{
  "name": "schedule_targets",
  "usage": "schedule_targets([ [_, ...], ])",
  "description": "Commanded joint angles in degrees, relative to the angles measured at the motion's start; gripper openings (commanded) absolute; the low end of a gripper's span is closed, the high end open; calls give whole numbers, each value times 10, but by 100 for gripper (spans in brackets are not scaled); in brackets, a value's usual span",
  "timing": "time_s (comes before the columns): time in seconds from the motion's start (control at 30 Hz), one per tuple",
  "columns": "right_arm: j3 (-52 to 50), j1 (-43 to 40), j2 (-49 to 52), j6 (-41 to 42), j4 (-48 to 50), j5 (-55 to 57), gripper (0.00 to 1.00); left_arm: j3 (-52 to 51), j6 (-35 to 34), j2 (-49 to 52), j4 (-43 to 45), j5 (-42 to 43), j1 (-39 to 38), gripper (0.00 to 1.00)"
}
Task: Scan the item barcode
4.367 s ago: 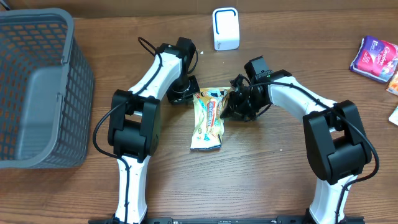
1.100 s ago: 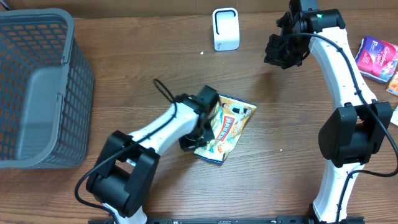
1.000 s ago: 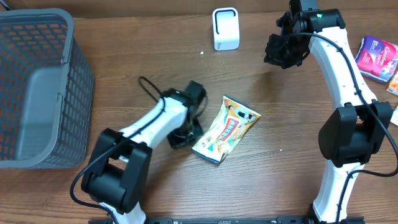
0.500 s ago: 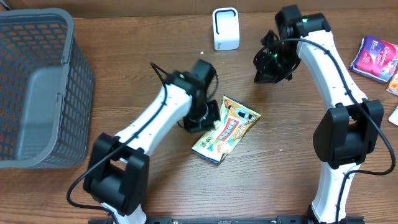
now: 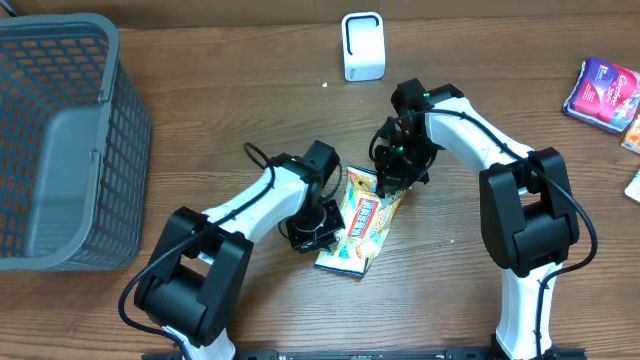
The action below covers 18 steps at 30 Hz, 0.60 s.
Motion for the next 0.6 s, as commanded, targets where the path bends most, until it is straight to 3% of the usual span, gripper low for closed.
schedule_targets([
  [0.0,-4,-12,-3,25,-6,57,4,-8,-2,-5,-2,-41,48,4],
  [0.1,16,-35,-3,58,-28,156,4,11,36,-6,-11,-40,90,4],
  [0.23,68,-57,-3,58,-61,158,4,85,97,-7,-67,-33,108,4],
  [0.37,132,-57,-3,33,-116,136,4,158,167,-8,-89,83,82,4],
  [0.47,152,-56,-3,-31,-153,68,4,160,157,-8,-89,112,45,4],
  [0.57,146,-50,-3,-41,-176,58,4,134,127,-8,-88,96,4,4],
])
